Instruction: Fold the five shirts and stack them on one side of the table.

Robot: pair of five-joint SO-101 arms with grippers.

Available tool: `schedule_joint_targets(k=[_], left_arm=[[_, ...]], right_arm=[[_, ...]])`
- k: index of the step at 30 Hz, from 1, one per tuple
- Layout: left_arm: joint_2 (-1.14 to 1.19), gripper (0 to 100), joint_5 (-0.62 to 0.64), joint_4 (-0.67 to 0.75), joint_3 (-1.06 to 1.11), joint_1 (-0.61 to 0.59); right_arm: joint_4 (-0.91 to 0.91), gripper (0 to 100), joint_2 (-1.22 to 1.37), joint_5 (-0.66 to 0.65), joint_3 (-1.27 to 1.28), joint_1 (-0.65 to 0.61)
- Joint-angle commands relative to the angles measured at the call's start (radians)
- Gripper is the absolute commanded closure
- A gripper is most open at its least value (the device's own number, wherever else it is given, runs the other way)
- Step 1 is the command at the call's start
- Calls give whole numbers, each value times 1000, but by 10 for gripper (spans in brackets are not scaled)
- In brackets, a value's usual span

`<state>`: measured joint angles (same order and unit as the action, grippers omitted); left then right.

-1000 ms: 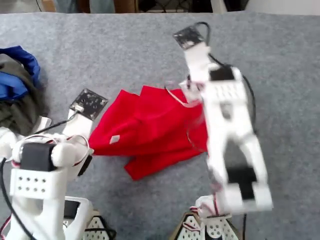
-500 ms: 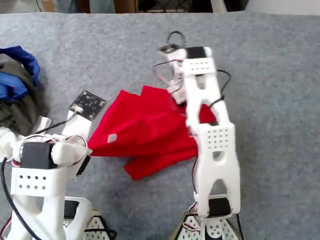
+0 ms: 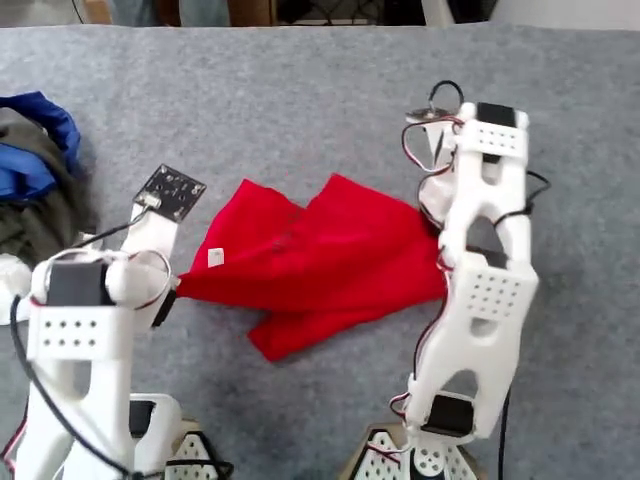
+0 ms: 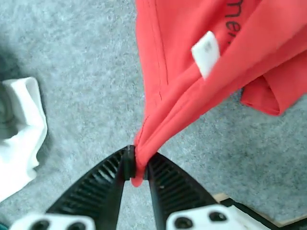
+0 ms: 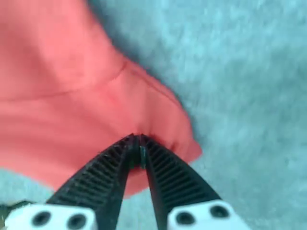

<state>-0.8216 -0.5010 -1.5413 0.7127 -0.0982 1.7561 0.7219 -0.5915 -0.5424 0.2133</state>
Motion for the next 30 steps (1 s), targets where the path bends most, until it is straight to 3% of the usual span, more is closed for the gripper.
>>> schedule_joint_targets(k=[1, 7, 11, 16, 20, 25, 30], left_arm=[[81, 973, -31, 60, -10, -12], [178, 973, -94, 77, -10, -12], [189, 973, -98, 107, -2, -18], [189, 972, -98, 112, -1, -18], [190, 972, -98, 195, 48, -18], [190, 972, -94, 362, 162, -16], [190, 972, -55, 480, 234, -13]], right_arm=[[5, 983, -183, -54, 94, 25], [-86, 978, -366, -71, 119, -38], [-81, 903, -351, -40, 85, -123], [-98, 851, -259, 20, -15, -158], [-94, 848, -139, 57, -220, -215], [-6, 846, 94, 41, -479, -338], [6, 809, 257, -55, -584, -384]])
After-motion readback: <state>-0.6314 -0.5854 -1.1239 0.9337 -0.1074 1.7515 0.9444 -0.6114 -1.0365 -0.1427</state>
